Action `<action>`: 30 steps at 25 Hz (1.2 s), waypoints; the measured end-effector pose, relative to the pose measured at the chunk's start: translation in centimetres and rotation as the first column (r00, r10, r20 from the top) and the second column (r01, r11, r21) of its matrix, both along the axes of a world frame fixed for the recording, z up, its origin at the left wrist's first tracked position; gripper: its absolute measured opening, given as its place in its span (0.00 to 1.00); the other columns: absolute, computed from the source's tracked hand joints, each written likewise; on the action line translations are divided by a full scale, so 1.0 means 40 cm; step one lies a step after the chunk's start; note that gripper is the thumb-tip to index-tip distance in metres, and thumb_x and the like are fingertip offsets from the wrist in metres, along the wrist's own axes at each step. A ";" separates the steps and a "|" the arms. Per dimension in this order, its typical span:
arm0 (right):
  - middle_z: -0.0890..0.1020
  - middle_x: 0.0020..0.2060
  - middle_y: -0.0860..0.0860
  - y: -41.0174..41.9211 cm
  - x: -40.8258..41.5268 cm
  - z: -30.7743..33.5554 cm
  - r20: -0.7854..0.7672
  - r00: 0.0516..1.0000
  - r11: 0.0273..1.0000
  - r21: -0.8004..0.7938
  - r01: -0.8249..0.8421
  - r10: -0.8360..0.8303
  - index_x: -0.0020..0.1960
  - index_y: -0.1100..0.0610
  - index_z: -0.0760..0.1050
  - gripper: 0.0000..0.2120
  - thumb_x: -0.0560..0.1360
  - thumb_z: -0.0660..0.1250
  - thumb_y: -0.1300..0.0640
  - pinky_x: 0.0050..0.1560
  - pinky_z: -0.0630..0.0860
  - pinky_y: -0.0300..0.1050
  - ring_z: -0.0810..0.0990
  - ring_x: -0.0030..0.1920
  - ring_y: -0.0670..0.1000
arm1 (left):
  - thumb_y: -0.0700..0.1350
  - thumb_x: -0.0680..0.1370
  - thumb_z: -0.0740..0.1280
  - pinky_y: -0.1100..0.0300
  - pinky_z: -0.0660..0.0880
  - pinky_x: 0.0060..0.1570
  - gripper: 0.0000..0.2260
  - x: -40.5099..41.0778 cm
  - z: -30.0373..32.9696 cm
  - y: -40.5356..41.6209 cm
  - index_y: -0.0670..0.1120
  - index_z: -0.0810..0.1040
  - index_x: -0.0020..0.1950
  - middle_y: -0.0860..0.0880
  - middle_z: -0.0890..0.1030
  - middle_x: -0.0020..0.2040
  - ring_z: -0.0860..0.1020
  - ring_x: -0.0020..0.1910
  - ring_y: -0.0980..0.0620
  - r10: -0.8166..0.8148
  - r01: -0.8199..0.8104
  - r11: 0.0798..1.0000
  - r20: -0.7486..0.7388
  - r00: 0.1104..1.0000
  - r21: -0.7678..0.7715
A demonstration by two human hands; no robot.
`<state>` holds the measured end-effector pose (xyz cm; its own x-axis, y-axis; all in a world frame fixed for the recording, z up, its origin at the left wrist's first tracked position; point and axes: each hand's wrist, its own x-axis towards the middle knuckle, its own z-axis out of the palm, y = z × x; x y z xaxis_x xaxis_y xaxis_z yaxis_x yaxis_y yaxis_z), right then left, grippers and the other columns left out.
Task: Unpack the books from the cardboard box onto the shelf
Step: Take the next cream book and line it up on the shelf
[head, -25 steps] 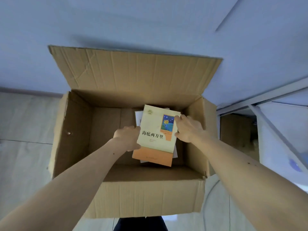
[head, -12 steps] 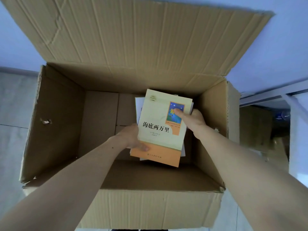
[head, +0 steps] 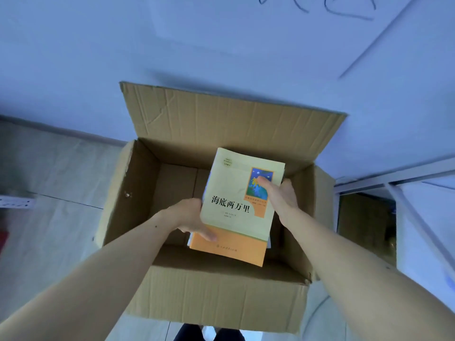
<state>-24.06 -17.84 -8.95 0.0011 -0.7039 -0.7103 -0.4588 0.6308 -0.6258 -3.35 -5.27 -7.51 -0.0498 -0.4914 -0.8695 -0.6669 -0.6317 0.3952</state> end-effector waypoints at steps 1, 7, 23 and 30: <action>0.81 0.47 0.48 0.003 0.023 0.060 0.024 1.000 1.000 -0.018 -0.013 0.013 0.52 0.52 0.68 0.19 0.70 0.74 0.46 0.41 0.75 0.45 0.80 0.44 0.46 | 0.58 0.61 0.81 0.51 0.79 0.58 0.37 0.017 0.058 0.011 0.56 0.74 0.67 0.55 0.79 0.61 0.78 0.59 0.49 0.009 -0.009 1.000 0.000 1.000 -0.010; 0.79 0.43 0.46 0.060 0.262 0.476 0.148 0.972 0.971 -0.188 -0.151 0.180 0.46 0.49 0.66 0.17 0.68 0.73 0.47 0.33 0.68 0.43 0.78 0.41 0.43 | 0.55 0.63 0.81 0.54 0.83 0.49 0.36 0.160 0.446 0.161 0.56 0.72 0.68 0.55 0.79 0.62 0.79 0.57 0.51 0.238 -0.240 0.963 -0.027 0.971 -0.125; 0.84 0.48 0.57 0.940 1.282 1.267 0.253 0.507 0.539 -0.626 -0.564 0.824 0.53 0.64 0.79 0.25 0.67 0.76 0.45 0.48 0.81 0.50 0.83 0.48 0.57 | 0.58 0.67 0.78 0.57 0.84 0.41 0.20 0.757 1.257 1.231 0.60 0.79 0.57 0.54 0.84 0.52 0.85 0.50 0.49 0.790 -0.658 0.573 0.116 0.601 -0.489; 0.84 0.39 0.54 1.421 1.618 1.451 0.327 0.297 0.442 -0.658 -0.609 0.897 0.40 0.57 0.79 0.14 0.68 0.77 0.47 0.40 0.83 0.50 0.84 0.39 0.55 | 0.57 0.68 0.79 0.60 0.81 0.36 0.17 0.955 1.451 1.700 0.60 0.81 0.54 0.52 0.86 0.48 0.85 0.42 0.51 0.903 -0.707 0.400 0.122 0.411 -0.584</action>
